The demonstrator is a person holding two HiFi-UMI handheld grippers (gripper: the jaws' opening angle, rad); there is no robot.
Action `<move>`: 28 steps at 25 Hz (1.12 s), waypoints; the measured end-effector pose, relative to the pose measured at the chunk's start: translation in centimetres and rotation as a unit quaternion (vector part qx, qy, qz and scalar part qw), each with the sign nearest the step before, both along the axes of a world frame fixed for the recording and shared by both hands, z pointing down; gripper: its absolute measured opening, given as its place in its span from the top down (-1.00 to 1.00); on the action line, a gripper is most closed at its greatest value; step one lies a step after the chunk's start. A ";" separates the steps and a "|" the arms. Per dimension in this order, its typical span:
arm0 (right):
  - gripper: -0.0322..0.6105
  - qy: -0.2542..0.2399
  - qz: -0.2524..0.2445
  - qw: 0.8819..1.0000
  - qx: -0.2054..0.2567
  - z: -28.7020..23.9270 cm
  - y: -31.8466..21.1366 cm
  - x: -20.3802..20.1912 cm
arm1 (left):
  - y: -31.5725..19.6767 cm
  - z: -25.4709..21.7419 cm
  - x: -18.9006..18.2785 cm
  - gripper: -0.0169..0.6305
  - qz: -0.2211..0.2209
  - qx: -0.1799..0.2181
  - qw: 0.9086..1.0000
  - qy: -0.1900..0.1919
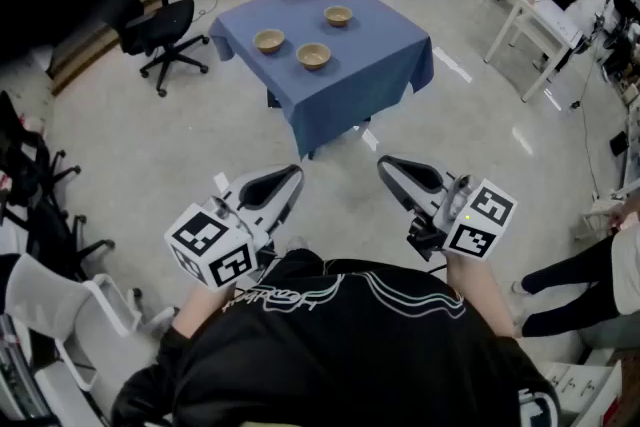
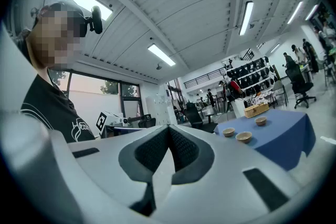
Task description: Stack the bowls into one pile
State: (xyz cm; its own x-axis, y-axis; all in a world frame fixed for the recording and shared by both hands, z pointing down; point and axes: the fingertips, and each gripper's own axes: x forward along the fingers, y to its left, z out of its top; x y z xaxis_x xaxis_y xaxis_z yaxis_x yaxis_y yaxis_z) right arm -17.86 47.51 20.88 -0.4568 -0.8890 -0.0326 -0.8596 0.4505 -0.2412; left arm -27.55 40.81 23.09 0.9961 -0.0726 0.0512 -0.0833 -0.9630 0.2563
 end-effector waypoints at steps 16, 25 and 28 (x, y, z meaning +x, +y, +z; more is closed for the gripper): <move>0.28 0.054 0.039 0.998 -0.012 1.3 1.8 1.5 | 1.3 0.7 1.0 0.85 0.004 -0.007 1.000 -0.022; -0.01 0.056 0.088 0.994 -0.021 2.7 0.4 4.8 | -0.4 1.5 2.2 0.85 0.009 -0.019 0.999 -0.033; -0.04 0.053 0.088 0.994 -0.029 3.7 -0.5 5.4 | -1.3 2.4 2.7 0.85 0.007 -0.027 0.999 -0.038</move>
